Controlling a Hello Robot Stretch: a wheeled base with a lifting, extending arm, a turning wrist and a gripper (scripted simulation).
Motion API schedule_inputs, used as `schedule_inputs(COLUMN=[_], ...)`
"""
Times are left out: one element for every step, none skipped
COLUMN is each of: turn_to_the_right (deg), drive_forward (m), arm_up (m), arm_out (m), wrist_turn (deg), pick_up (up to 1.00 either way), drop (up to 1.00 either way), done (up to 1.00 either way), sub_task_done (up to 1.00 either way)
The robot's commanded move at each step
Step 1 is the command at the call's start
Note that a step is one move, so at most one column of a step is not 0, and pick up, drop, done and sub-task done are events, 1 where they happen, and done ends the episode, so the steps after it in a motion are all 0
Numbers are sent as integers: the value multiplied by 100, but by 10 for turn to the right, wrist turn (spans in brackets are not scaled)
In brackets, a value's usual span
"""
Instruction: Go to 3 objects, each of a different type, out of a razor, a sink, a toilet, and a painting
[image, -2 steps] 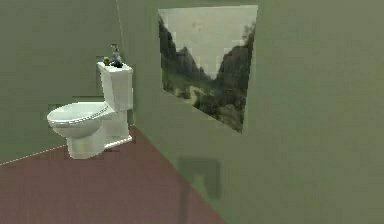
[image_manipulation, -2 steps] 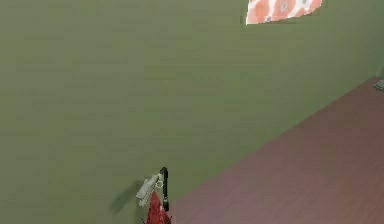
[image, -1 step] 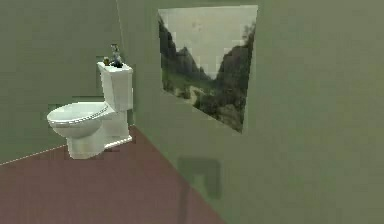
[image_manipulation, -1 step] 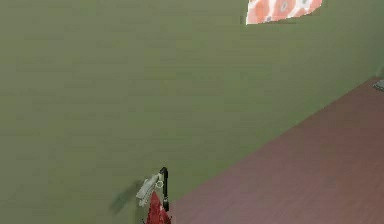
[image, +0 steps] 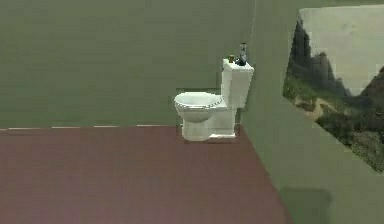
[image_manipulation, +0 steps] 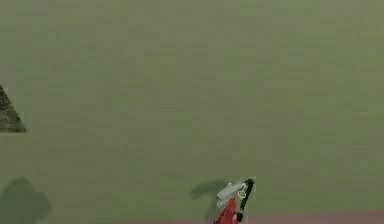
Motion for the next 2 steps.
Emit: schedule_inputs(turn_to_the_right=[0,-90], drive_forward=[100,0], arm_up=[0,0], arm_out=[0,0], wrist_turn=[0,0], pick_up=[0,0], drop=[0,0], done=[0,0], sub_task_done=[0,0])
